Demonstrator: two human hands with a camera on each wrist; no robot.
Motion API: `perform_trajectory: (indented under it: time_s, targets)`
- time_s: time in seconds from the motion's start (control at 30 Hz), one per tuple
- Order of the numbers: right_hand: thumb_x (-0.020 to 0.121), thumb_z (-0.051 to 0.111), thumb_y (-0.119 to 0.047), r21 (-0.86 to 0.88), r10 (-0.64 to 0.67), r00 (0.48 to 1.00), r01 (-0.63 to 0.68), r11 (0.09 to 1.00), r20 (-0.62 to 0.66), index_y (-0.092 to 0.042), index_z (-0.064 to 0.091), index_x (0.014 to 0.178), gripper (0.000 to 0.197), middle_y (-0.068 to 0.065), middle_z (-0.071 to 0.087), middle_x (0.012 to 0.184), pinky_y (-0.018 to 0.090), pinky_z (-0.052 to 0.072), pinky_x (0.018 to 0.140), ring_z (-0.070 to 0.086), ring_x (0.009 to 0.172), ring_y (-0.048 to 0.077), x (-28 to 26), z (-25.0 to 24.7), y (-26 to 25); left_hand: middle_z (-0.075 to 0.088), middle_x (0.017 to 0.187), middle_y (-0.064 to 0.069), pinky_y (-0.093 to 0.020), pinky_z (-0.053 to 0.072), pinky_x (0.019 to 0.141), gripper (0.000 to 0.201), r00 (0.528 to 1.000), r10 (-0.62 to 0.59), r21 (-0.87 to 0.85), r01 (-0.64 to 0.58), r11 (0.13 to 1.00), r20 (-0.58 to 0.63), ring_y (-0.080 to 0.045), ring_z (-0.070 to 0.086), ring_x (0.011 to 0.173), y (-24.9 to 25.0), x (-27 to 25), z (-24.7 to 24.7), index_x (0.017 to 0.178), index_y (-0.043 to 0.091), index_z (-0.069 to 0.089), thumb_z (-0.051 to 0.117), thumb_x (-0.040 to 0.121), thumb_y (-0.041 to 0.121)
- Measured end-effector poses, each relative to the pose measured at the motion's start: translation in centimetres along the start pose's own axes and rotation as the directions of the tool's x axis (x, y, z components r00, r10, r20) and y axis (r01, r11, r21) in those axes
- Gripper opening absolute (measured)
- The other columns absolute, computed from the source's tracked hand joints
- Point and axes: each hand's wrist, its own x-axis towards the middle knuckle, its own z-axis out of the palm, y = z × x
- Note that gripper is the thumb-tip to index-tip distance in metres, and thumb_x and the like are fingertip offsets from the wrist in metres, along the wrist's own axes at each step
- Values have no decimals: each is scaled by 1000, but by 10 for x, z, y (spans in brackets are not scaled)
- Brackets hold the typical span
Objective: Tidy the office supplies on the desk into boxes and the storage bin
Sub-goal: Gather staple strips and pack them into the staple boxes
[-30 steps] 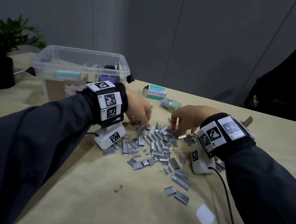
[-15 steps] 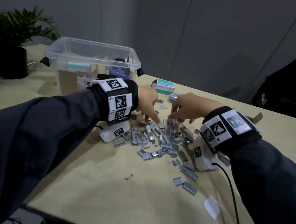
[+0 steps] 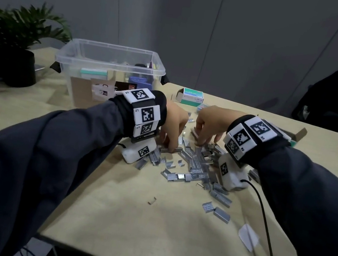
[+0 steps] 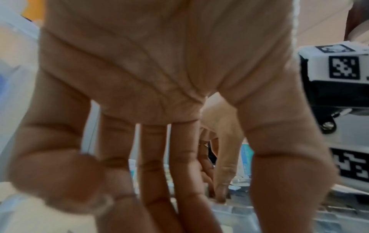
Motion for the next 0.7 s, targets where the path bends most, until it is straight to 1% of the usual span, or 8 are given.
perform_trajectory:
  time_s: [0.1,0.17,0.23,0.37,0.47,0.53,0.63,0.7]
  targets:
    - [81,78,-17,24,-39,999,40,999,-8,-10,71,94,16,-1,73,84,13,44,49,67,70,8,-1,-1,3,68,70,1,-10,45,46,28,1000,20,28,-20,999,0,-1,58,49,0,0,0,96,2,75,78,78,23]
    - [83,76,-19,13,-52,999,52,999,-13,-12,71,90,11,-5,70,74,11,40,46,66,66,5,-2,0,4,70,76,0,-13,47,49,30,1000,19,74,-20,997,17,-5,60,58,3,1,2,95,5,75,80,76,27]
    - [85,74,-22,37,-45,999,45,998,-10,-11,71,89,12,-6,70,71,12,40,48,67,67,4,-2,1,7,69,77,1,-16,46,52,29,1000,28,126,-29,992,11,-9,58,63,7,1,4,94,7,74,80,76,29]
    - [85,75,-25,72,-16,1000,16,997,5,-12,71,89,15,-7,71,72,16,41,54,68,69,4,-5,0,15,67,73,1,-15,44,50,26,997,77,106,-77,991,1,-7,55,59,7,-2,3,91,6,73,77,78,28]
    - [83,76,-20,114,-20,999,26,993,-48,-13,70,88,11,-5,72,74,13,42,49,67,65,3,-8,-2,21,69,76,-5,-22,54,63,17,993,115,-76,-112,991,31,-12,64,66,-8,-6,-6,81,4,68,75,82,19]
    - [85,72,-13,150,-48,994,63,987,-101,-13,70,91,6,-1,73,81,14,45,49,67,67,4,-9,-5,25,69,75,-9,-28,57,68,15,986,165,-231,-155,961,26,-17,68,68,-19,-12,-13,78,5,60,70,87,12]
    - [95,60,-16,312,-120,989,142,940,-89,-12,71,101,13,2,75,90,17,50,57,70,76,7,-13,-12,25,72,84,-16,-31,58,64,15,977,212,-465,-199,863,-25,-26,72,76,-32,-21,-20,84,6,50,62,93,10]
    - [100,52,-17,494,-149,986,166,854,-74,-8,71,104,21,6,76,94,21,54,63,73,83,12,-20,-19,23,70,84,-21,-27,58,56,14,973,206,-586,-229,777,-107,-26,72,70,-35,-23,-21,86,6,48,61,93,8]
